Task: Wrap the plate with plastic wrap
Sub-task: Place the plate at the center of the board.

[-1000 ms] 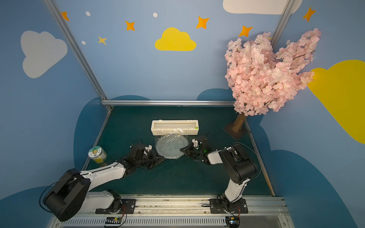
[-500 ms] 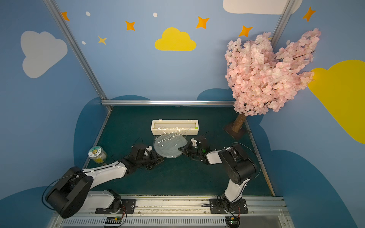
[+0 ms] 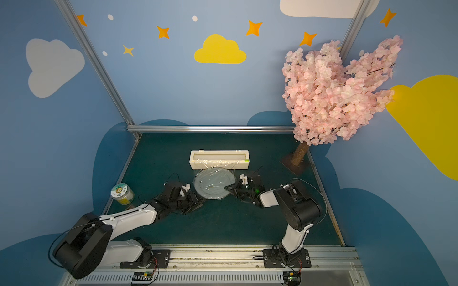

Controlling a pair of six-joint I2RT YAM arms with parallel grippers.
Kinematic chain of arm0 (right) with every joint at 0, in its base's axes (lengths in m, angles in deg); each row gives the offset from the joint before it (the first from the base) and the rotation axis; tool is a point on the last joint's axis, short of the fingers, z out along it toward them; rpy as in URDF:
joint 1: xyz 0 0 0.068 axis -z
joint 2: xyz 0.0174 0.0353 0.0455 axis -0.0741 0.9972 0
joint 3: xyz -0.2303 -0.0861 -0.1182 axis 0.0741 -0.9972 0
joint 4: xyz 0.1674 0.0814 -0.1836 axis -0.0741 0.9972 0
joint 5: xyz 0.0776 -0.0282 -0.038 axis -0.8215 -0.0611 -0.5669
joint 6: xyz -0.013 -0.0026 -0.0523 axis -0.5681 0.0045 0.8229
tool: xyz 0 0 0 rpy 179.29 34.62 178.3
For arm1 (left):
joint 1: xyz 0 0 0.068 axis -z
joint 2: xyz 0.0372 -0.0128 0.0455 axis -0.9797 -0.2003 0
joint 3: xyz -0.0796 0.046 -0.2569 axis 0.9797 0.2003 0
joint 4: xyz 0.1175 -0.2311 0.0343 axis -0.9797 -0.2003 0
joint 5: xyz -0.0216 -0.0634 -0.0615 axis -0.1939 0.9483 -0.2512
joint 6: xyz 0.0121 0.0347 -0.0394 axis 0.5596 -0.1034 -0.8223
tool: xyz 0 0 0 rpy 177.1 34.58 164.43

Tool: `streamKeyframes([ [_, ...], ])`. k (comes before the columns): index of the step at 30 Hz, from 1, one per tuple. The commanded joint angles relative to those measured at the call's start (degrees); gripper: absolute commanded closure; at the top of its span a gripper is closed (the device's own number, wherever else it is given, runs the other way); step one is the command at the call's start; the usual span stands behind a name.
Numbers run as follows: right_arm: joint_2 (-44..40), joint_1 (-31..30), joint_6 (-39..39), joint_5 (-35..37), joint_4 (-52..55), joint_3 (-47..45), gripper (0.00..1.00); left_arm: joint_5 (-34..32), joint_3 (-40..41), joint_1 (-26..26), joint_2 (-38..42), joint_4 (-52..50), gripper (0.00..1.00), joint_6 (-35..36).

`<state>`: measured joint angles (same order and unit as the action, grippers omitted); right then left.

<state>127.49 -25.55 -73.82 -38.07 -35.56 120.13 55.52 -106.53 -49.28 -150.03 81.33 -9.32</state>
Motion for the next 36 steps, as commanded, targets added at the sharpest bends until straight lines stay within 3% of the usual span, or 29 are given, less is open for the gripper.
streamKeyframes([
  [1,1.69,-0.04,3.21,-4.83,-10.91,-1.54,0.99,2.58,1.54,-1.32,2.27,-2.69,0.6,3.78],
  [8,6.34,-0.01,3.06,-5.53,-18.32,-4.42,0.97,2.91,2.47,-3.28,4.3,-1.51,0.61,3.45],
  [22,-5.4,-1.26,13.88,-0.75,2.87,-6.77,0.93,8.01,-1.7,-9.76,-3.22,0.58,0.62,5.59],
  [29,-5.37,-1.61,13.94,0.11,2.08,-9.35,0.89,9.89,-2.44,-10.5,-7.33,3.59,0.64,5.12],
  [33,-4.37,-1.49,13.9,-0.01,1.63,-10.26,0.83,9.89,-2.77,-10.71,-7.66,3.33,0.64,5.6],
  [36,-5.75,-0.73,14.32,0.59,2.65,-11.27,0.72,9.52,-3.74,-11.22,-7.02,0.86,0.65,6.95],
])
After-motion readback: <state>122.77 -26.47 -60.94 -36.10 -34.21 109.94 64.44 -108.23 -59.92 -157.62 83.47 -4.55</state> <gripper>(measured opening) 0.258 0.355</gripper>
